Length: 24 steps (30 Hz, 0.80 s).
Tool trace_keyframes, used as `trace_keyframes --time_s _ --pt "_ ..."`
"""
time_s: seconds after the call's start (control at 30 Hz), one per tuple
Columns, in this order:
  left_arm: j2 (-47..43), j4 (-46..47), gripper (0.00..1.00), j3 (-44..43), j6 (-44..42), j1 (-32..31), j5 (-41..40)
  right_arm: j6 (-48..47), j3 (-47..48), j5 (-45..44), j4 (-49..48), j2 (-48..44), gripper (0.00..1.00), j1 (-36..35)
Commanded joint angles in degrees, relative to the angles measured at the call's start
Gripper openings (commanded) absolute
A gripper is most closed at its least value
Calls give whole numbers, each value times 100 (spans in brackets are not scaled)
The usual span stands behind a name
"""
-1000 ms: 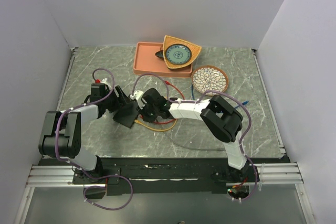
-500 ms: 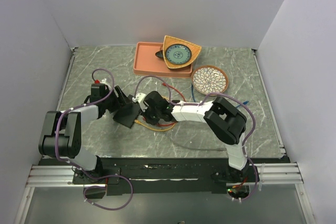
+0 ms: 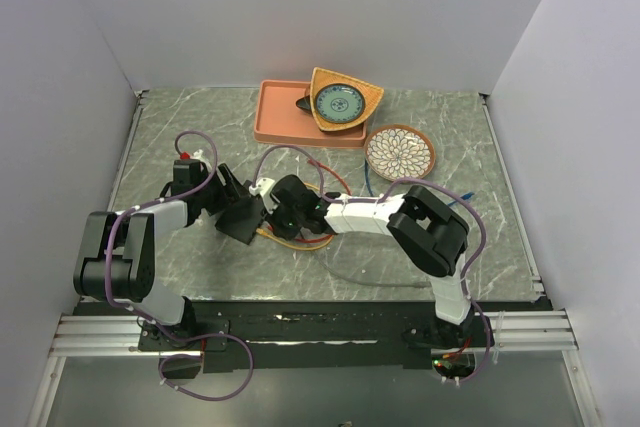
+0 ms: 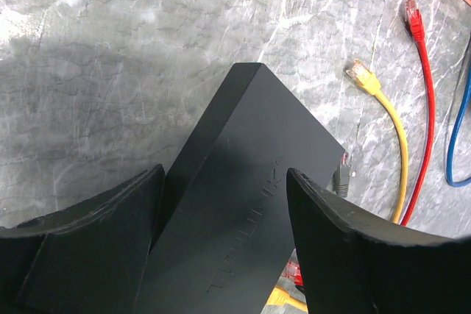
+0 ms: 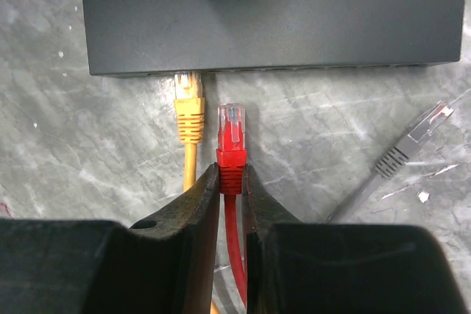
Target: Insert the plug into the switch port
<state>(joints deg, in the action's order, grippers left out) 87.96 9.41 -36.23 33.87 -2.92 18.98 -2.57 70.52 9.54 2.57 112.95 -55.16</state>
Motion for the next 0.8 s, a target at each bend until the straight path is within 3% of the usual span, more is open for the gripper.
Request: trace_keyframes --time_s 0.0,0.77 --pt "81 -168 74 142 15 -7 -18 134 295 -128 -389 -27 0 -57" --pt "160 -150 74 125 23 -7 18 134 533 -207 -301 324 0 -48"
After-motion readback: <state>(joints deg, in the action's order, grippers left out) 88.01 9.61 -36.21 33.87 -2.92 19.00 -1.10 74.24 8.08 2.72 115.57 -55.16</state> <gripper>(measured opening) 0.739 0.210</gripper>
